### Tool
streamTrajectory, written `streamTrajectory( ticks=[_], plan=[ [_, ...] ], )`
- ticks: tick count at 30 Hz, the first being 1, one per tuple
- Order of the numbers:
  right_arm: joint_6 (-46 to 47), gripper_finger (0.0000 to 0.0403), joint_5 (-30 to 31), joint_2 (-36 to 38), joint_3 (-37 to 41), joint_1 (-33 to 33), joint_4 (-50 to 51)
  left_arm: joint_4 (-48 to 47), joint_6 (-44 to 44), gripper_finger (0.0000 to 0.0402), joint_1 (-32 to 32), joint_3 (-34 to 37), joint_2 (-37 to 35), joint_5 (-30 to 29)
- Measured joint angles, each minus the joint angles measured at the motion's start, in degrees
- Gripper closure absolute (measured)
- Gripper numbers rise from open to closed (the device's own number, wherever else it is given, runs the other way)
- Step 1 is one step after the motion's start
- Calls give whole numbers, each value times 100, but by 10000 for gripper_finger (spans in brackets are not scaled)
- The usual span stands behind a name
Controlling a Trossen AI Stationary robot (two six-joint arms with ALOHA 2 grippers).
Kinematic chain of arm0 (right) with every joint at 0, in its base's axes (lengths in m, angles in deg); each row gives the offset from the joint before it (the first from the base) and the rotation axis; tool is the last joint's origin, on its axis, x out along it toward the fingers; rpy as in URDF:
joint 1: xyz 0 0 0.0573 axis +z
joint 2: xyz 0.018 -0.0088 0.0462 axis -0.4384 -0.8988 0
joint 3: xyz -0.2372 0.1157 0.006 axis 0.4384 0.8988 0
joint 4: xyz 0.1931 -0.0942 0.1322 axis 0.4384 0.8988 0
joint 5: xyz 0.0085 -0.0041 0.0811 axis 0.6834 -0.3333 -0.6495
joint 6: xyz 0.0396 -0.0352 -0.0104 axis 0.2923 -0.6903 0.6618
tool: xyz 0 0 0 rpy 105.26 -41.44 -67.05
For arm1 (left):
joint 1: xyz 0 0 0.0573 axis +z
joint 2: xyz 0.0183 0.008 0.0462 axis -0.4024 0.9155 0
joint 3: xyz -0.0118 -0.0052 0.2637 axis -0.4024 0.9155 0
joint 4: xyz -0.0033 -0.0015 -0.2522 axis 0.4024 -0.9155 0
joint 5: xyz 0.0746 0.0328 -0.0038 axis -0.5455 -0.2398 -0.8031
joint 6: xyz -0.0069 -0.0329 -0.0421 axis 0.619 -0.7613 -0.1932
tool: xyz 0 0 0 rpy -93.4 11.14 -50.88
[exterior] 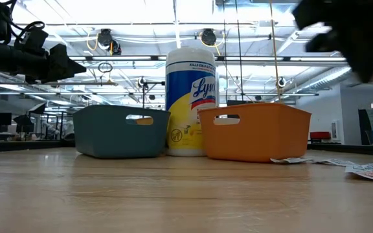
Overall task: Pick & Place First Aid Supplies
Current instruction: Put the orange pad into the orange bin
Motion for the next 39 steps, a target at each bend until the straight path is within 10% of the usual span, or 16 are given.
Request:
streamTrajectory(
  ticks=[18, 39],
  plan=[
    [-541, 400, -1, -1291, -1585, -2351, -91, 0, 0, 94, 0, 0, 0, 0],
    [-499, 393, -13, -1609, -692, -2421, -1421, 0, 0, 94, 0, 0, 0, 0]
  ],
)
